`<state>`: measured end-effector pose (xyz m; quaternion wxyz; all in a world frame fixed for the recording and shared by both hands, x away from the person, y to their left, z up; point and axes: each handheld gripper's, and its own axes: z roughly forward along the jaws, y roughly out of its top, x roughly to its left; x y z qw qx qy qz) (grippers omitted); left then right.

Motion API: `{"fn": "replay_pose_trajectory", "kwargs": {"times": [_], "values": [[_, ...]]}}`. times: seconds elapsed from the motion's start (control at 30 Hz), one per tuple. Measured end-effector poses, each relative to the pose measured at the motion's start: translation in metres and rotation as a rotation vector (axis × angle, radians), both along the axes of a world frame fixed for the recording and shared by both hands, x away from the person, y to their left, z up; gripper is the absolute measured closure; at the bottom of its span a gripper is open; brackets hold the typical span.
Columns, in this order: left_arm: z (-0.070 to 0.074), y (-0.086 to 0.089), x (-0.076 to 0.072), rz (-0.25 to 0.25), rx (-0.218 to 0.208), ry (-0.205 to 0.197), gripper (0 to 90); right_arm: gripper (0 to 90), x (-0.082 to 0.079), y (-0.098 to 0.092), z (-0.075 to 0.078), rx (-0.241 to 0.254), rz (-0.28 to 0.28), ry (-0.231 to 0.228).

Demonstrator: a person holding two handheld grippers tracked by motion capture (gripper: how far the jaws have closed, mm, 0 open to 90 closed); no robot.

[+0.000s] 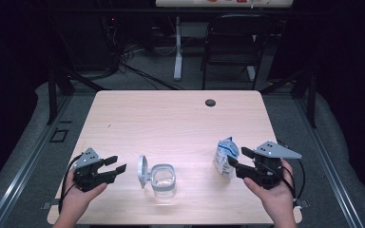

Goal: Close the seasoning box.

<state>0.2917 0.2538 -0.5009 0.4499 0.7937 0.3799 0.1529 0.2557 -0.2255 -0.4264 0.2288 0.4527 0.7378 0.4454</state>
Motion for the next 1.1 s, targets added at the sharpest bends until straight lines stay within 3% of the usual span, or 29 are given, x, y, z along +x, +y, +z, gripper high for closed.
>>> {"fn": "replay_pose_trajectory", "kwargs": {"times": [0.63, 1.1], "values": [[-0.001, 0.000, 0.001, 0.004, -0.001, 0.001, 48.9, 45.7, 0.020, 0.004, -0.040, -0.055, -0.012, 0.038], [-0.001, 0.001, 0.001, 0.003, 0.008, 0.003, 49.1, 41.5, 0.031, 0.003, -0.070, -0.034, -0.019, 0.072]]}}
